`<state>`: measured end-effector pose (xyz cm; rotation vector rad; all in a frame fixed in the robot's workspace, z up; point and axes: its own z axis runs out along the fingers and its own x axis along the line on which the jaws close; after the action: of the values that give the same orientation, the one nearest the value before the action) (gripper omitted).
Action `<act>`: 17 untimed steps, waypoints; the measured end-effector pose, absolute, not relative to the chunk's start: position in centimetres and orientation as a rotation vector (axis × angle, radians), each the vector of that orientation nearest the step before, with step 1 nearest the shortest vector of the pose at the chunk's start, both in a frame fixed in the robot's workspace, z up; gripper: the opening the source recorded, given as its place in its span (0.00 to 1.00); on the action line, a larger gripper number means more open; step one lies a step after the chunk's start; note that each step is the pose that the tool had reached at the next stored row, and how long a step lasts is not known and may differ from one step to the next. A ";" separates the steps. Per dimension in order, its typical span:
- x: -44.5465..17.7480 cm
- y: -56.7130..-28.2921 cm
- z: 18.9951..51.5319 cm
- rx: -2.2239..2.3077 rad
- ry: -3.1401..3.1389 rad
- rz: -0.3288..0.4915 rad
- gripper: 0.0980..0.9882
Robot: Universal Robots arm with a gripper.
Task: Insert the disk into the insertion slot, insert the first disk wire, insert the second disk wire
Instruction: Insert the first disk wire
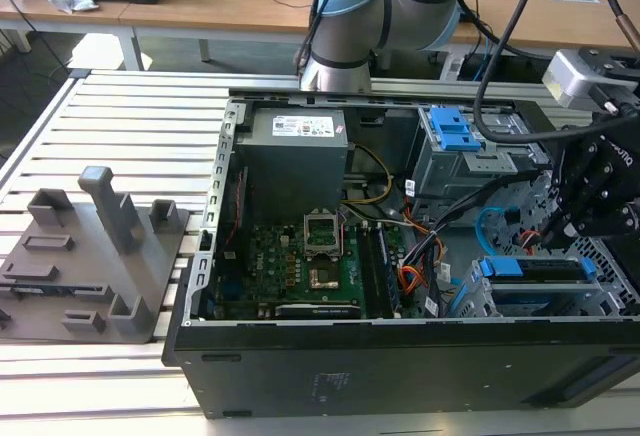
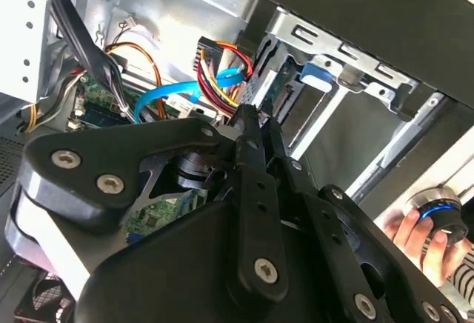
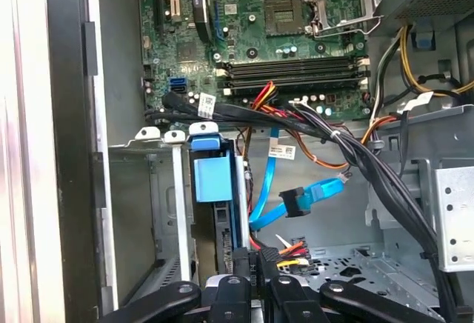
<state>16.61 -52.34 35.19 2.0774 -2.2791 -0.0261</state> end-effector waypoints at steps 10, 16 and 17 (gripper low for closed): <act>16.6 -52.5 34.9 2.077 -2.279 -0.026 0.08; 16.6 -52.5 34.6 2.077 -2.279 -0.026 0.08; 16.6 -52.5 34.5 2.077 -2.279 -0.026 0.08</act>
<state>16.61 -52.49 34.52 2.0773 -2.2791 -0.0261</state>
